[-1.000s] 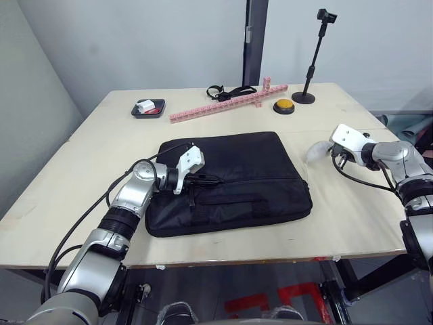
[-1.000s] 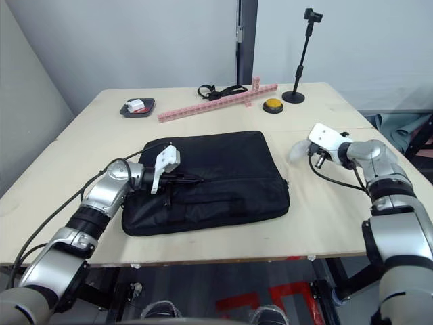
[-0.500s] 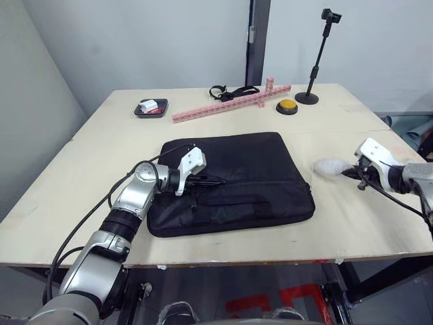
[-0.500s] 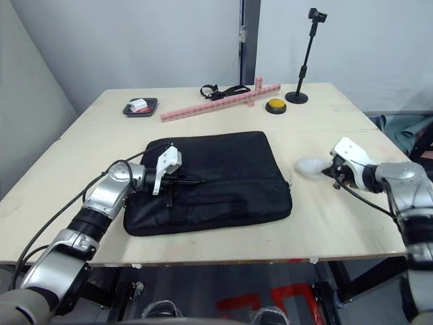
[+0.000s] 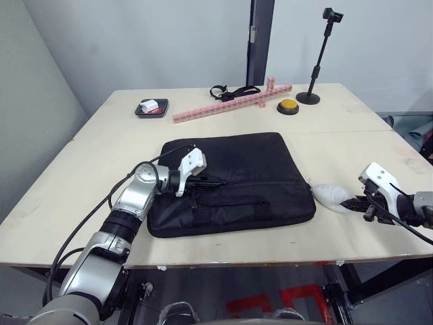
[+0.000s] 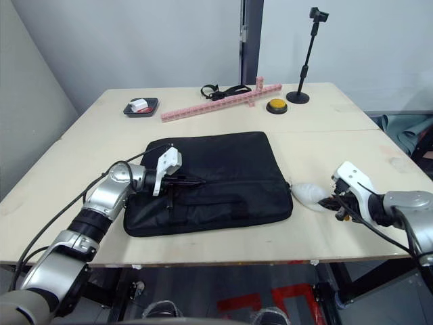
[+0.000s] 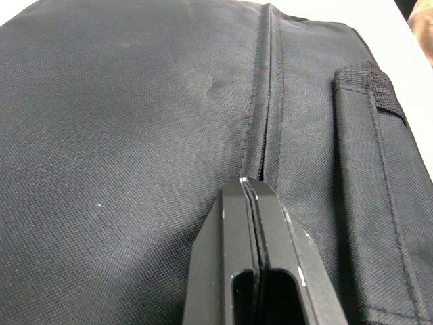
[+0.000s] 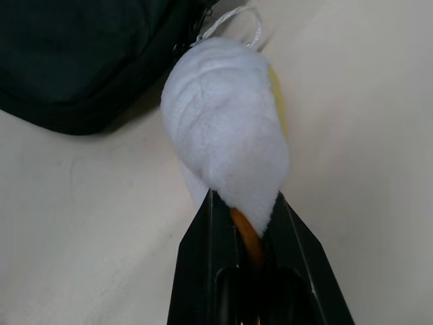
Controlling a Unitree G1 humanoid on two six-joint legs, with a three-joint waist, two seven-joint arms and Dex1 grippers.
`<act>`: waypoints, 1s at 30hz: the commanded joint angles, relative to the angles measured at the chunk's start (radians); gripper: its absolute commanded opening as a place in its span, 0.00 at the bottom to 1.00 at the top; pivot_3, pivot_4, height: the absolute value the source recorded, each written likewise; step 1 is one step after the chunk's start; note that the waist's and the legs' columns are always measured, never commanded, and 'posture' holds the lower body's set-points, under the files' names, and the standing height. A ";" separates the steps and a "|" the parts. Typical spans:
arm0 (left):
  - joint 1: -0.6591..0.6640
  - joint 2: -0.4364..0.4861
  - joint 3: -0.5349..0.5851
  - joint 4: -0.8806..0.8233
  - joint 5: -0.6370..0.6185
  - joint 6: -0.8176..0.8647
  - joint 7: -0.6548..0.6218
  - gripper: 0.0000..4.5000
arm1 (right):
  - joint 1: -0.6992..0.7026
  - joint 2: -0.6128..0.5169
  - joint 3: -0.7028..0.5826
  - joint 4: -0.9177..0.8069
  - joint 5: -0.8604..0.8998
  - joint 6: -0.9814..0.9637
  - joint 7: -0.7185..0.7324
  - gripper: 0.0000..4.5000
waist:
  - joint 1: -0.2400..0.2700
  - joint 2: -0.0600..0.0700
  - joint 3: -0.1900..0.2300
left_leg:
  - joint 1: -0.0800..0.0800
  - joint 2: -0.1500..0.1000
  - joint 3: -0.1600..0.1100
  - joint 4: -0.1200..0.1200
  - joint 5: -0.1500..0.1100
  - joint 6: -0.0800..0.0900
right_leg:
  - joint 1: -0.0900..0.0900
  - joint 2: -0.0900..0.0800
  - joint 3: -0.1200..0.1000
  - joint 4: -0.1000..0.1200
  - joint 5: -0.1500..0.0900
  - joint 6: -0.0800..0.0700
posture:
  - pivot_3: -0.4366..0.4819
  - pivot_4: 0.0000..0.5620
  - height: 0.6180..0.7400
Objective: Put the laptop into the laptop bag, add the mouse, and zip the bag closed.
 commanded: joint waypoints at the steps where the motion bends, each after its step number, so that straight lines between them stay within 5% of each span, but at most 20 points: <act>1: 0.082 0.011 -0.099 0.105 0.108 0.049 0.012 0.00 | 0.009 -0.023 -0.026 -0.021 0.022 -0.014 0.020 0.09 | 0.000 0.000 0.000 | 0.000 0.000 0.000 0.000 0.000 0.000 | 0.000 0.000 0.000 0.000 0.000 0.000 | 0.48 0.27 1.00; 13: 0.081 0.008 -0.096 0.100 0.105 0.056 0.018 0.00 | -0.043 -0.125 -0.010 0.042 0.027 -0.090 0.126 1.00 | -0.001 0.001 -0.001 | 0.000 -0.001 0.000 0.000 0.000 0.000 | 0.000 0.000 0.002 0.000 0.004 0.003 | 0.48 0.27 1.00; 30: 0.094 0.044 0.005 -0.102 -0.026 0.153 -0.014 0.00 | -0.321 -0.276 0.052 0.078 0.182 0.063 0.400 1.00 | -0.007 0.001 0.000 | -0.002 -0.001 0.000 0.000 0.000 0.001 | -0.001 0.000 0.002 0.000 0.005 0.002 | 0.48 0.27 1.00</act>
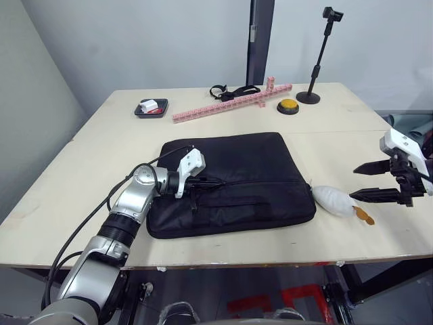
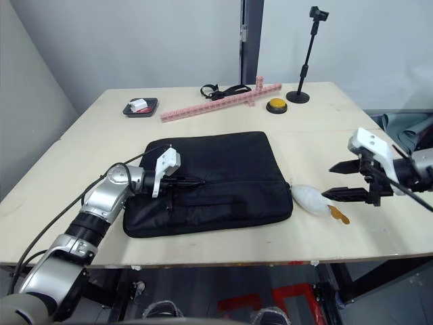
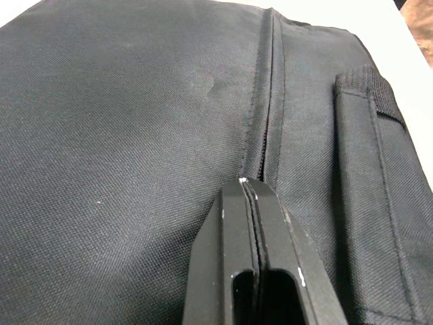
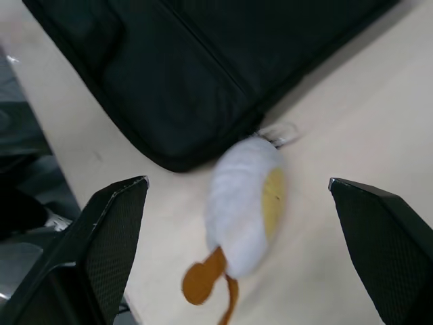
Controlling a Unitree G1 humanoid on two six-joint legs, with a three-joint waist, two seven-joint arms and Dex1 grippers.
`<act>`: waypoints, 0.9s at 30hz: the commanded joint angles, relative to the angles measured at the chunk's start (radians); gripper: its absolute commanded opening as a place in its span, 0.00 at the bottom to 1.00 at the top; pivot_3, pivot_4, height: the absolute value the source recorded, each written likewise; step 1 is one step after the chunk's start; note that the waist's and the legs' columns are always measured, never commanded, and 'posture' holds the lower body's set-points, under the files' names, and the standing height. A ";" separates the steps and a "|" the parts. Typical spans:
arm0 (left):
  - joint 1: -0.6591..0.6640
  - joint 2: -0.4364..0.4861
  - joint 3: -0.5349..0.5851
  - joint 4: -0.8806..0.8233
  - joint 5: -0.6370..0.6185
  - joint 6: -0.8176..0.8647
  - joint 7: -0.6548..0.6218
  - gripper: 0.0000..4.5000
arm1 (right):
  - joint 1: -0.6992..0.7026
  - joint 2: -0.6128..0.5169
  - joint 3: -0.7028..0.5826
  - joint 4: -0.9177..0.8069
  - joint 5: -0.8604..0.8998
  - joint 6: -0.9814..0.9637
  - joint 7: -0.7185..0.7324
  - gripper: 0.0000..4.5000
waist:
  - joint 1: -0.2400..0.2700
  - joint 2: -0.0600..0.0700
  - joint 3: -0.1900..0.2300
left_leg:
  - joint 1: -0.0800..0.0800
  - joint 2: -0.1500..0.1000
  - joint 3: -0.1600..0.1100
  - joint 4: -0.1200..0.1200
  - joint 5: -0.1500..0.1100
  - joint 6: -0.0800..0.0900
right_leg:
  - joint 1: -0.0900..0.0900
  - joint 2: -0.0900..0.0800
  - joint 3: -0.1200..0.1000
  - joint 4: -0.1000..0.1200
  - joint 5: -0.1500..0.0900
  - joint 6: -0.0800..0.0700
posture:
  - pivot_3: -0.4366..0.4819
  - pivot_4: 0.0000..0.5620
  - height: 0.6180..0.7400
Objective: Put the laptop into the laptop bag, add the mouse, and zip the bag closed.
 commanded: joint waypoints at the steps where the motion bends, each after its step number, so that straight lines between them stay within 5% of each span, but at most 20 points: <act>1: 0.051 0.037 -0.010 -0.039 -0.007 0.089 -0.015 0.00 | -0.077 -0.003 0.024 0.022 0.011 0.005 0.018 1.00 | -0.005 0.000 0.001 | 0.000 0.000 0.000 0.000 0.000 0.001 | 0.000 0.000 0.000 0.000 0.000 0.000 | 0.48 0.27 1.00; 3: 0.050 0.055 0.030 -0.107 -0.051 0.143 -0.006 0.00 | -0.127 0.011 0.054 0.052 0.001 -0.004 0.024 1.00 | -0.008 -0.001 0.002 | -0.001 0.001 0.001 0.000 0.001 0.002 | -0.001 0.001 0.000 0.000 0.000 0.000 | 0.48 0.27 1.00; 6: 0.049 0.084 0.085 -0.210 -0.110 0.220 0.020 0.18 | -0.202 0.031 0.098 0.101 -0.015 -0.021 0.037 1.00 | -0.008 -0.004 0.009 | -0.002 0.001 0.000 0.000 0.004 0.006 | -0.004 0.001 -0.001 0.000 0.000 -0.001 | 0.48 0.27 1.00; 16: 0.132 0.358 0.322 -0.538 -0.282 0.475 0.068 0.98 | -0.336 0.085 0.189 0.176 -0.032 -0.039 0.112 1.00 | -0.006 -0.006 0.026 | -0.016 0.002 -0.002 0.009 0.001 0.010 | -0.018 0.001 -0.003 0.012 -0.003 -0.008 | 0.48 0.27 1.00; 27: 0.366 0.691 0.674 -0.584 -0.345 0.588 0.013 0.99 | -0.443 0.038 0.239 0.206 -0.064 -0.080 0.174 1.00 | -0.005 -0.010 0.029 | -0.017 0.002 -0.004 0.020 -0.001 0.010 | -0.017 0.001 -0.003 0.020 -0.003 -0.012 | 0.48 0.27 1.00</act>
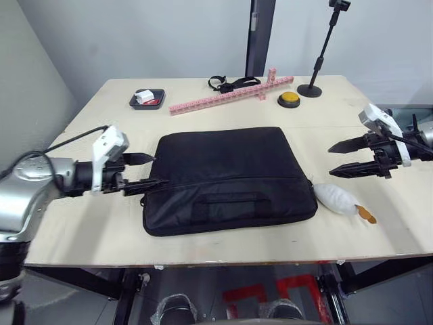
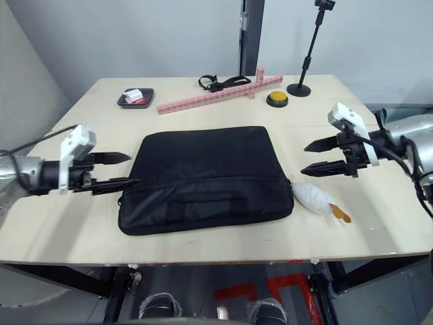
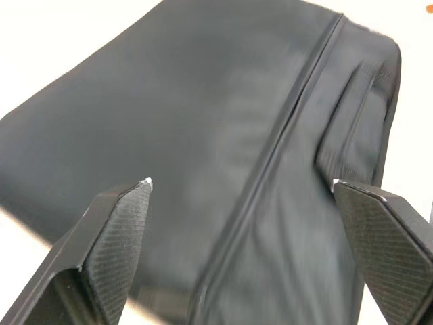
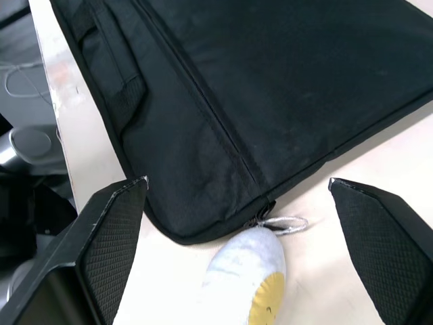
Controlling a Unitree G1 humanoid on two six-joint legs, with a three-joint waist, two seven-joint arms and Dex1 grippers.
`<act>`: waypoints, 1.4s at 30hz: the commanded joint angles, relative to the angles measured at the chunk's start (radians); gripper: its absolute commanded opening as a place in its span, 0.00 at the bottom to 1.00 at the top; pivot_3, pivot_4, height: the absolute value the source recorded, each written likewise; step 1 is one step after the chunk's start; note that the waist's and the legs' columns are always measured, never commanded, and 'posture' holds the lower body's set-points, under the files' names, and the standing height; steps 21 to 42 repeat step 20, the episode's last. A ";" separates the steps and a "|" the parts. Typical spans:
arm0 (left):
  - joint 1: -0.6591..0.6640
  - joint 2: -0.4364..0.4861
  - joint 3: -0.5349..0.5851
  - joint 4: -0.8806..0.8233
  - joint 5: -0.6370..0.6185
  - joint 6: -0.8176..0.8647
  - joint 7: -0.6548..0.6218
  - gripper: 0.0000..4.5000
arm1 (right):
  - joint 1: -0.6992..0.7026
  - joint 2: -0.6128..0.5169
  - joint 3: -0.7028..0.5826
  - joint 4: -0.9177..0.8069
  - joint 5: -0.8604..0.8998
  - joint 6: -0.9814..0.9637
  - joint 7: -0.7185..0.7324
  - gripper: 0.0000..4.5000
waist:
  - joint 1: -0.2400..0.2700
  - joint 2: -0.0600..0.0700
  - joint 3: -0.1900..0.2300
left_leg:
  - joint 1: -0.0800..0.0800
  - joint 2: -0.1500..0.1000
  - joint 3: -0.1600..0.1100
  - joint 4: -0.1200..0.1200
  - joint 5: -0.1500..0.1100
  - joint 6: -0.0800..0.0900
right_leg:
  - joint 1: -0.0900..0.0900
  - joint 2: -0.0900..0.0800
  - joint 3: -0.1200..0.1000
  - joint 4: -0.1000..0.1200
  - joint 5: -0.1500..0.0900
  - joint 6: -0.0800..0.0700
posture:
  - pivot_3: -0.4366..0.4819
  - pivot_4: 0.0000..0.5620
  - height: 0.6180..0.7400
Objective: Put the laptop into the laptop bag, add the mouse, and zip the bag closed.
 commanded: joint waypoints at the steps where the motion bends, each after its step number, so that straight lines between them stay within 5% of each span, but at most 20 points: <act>1: 0.044 0.116 0.167 0.035 -0.012 0.026 -0.052 0.99 | -0.071 -0.050 -0.006 0.005 0.003 -0.028 0.058 1.00 | -0.001 -0.001 0.001 | 0.000 0.000 0.000 0.001 0.000 0.000 | 0.000 0.000 0.000 0.001 0.000 0.000 | 0.48 0.27 1.00; 5: 0.087 0.209 0.243 0.169 0.044 -0.020 -0.081 0.99 | -0.134 -0.078 0.003 0.081 0.012 -0.064 0.058 1.00 | 0.000 -0.001 0.001 | 0.001 0.000 0.000 0.002 0.000 0.000 | 0.001 0.000 0.001 0.003 0.000 -0.001 | 0.48 0.27 1.00; 11: 0.085 0.263 0.207 0.299 0.101 -0.139 -0.117 0.99 | -0.141 -0.125 0.051 0.208 0.024 -0.179 0.058 1.00 | 0.001 -0.001 0.001 | 0.001 0.000 -0.001 0.005 -0.001 0.000 | 0.001 0.000 0.000 0.006 -0.002 -0.008 | 0.48 0.27 1.00; 42: 0.066 0.264 0.157 0.356 0.125 -0.217 -0.133 0.99 | -0.101 -0.160 0.075 0.264 0.061 -0.259 0.058 1.00 | -0.001 -0.002 0.001 | -0.001 0.000 -0.003 0.012 -0.001 0.002 | 0.000 0.000 0.000 0.012 -0.003 -0.009 | 0.48 0.27 1.00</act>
